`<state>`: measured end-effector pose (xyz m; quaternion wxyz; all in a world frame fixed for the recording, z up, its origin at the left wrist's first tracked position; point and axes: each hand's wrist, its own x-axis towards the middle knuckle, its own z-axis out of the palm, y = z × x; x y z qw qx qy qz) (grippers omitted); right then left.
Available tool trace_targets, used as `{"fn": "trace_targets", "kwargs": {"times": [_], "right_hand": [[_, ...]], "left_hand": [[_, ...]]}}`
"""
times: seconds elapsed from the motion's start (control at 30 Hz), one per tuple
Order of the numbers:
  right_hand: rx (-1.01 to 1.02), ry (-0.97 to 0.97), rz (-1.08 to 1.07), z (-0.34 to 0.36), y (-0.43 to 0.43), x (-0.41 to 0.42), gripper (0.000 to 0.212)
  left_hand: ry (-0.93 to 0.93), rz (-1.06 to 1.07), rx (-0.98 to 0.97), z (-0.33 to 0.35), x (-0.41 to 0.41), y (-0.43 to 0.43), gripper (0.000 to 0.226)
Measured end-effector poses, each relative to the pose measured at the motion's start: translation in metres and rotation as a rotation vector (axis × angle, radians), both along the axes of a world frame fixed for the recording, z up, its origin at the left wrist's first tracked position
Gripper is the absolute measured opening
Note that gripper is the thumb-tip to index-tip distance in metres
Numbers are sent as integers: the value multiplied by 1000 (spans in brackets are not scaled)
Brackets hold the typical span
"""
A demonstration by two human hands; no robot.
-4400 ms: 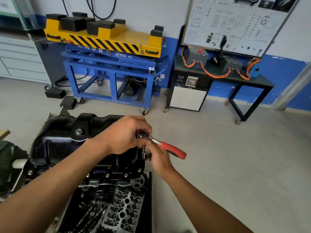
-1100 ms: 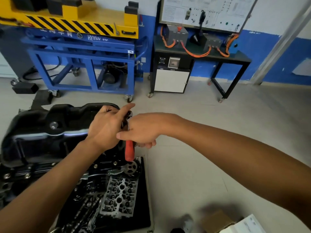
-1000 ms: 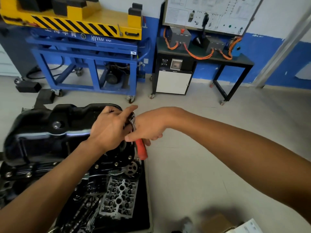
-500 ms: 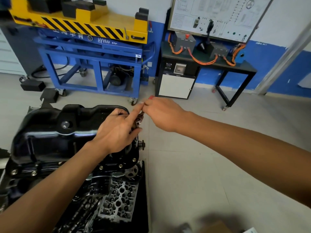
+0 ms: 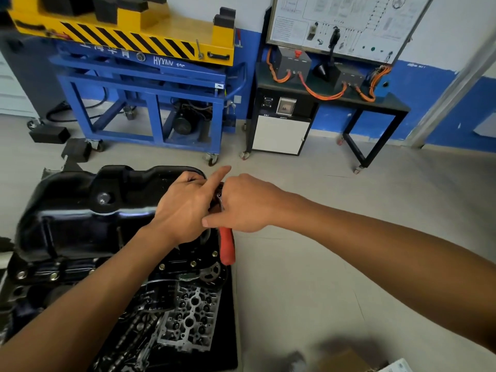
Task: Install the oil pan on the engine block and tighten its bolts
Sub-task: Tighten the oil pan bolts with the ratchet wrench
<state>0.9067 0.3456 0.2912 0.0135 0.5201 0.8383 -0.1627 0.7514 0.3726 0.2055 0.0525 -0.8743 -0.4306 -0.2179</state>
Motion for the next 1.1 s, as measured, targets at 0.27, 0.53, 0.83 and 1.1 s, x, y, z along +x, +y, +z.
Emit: {"fn": "trace_targets", "kwargs": {"times": [0.27, 0.53, 0.83, 1.1], "right_hand": [[232, -389, 20, 19, 17, 24, 35], [353, -119, 146, -3, 46, 32, 46], [349, -246, 69, 8, 37, 47, 32], [-102, 144, 123, 2, -8, 3, 57]], "left_hand": [[-30, -75, 5, 2, -3, 1, 72], [-17, -103, 22, 4, -5, 0, 85], [-13, 10, 75, 0, 3, -1, 73], [79, -11, 2, 2, -1, -1, 93]]}}
